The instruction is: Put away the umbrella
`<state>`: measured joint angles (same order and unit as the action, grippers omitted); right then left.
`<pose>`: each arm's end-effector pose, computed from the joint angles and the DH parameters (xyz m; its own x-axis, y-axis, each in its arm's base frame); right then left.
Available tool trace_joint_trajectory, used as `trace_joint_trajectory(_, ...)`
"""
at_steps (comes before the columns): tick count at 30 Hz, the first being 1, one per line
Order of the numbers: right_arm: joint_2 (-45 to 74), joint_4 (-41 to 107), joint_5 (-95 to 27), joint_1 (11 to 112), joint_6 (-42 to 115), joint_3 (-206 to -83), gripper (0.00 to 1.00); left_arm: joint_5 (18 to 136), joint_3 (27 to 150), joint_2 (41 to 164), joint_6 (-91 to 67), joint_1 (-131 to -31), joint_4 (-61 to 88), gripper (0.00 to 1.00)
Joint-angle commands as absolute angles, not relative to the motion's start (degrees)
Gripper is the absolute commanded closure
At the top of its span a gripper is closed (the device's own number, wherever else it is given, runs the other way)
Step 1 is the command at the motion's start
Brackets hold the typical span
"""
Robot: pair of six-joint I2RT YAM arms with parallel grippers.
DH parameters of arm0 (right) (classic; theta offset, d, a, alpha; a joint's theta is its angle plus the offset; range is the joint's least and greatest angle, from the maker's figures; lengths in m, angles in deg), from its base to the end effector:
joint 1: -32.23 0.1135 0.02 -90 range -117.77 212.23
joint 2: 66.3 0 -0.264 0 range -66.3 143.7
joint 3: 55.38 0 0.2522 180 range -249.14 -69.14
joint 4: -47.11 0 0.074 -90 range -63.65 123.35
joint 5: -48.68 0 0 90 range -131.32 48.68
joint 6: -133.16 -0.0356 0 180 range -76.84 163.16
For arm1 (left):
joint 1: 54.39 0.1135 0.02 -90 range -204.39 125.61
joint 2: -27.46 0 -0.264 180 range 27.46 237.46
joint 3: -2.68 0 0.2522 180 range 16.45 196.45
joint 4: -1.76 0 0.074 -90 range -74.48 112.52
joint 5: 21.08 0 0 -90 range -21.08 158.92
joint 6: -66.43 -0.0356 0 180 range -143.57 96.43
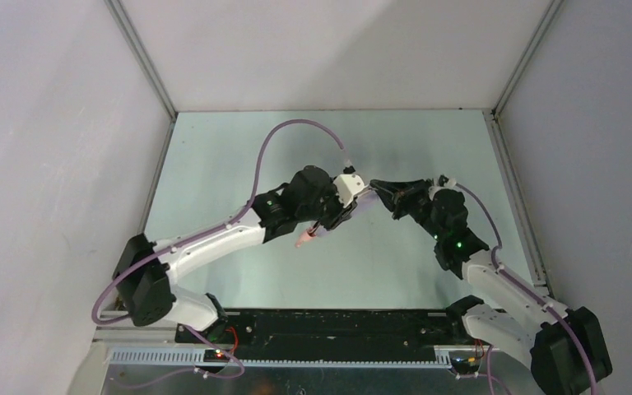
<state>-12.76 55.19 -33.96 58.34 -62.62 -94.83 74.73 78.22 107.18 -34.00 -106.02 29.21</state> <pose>0.1923 0.0993 0.2530 -0.5045 0.8156 0.2834 0.2403 -0.1826 0.9534 0.1943 -0.2512 0.2975 -0.1693 0.5039 -0.8470 0.8787 0.4665 0.1019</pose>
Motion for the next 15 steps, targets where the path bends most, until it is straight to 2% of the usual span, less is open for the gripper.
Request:
trace_joint_trajectory(1, -10.6, 55.8, -23.6, 59.7, -51.0, -104.2, 1.00, 65.7, 83.0, 113.9, -31.4, -103.8, 42.7, 1.00)
trace_joint_trajectory(6, -10.0, 46.5, -30.7, 64.3, -42.4, -104.8, 1.00, 65.7, 87.4, 123.3, -28.7, -104.1, 46.3, 1.00)
trace_joint_trajectory(10, -11.4, 42.6, -32.9, 61.8, -38.7, -101.4, 1.00, 66.8, 86.6, 124.3, -26.5, -104.1, 42.8, 0.99)
trace_joint_trajectory(12, -11.7, 43.5, -31.9, 59.0, -37.4, -98.3, 1.00, 67.9, 85.4, 123.4, -25.7, -104.1, 41.2, 0.91)
trace_joint_trajectory(13, -11.3, 45.1, -30.5, 57.1, -36.9, -97.2, 1.00, 68.3, 84.2, 122.4, -25.1, -104.1, 39.6, 0.80)
trace_joint_trajectory(14, -10.1, 46.4, -29.8, 56.3, -36.6, -94.8, 1.00, 69.5, 82.6, 121.9, -25.0, -104.1, 38.7, 0.76)
trace_joint_trajectory(15, -9.2, 50.2, -28.0, 55.1, -36.0, -93.5, 1.00, 70.4, 81.6, 120.5, -24.4, -104.2, 36.7, 0.58)
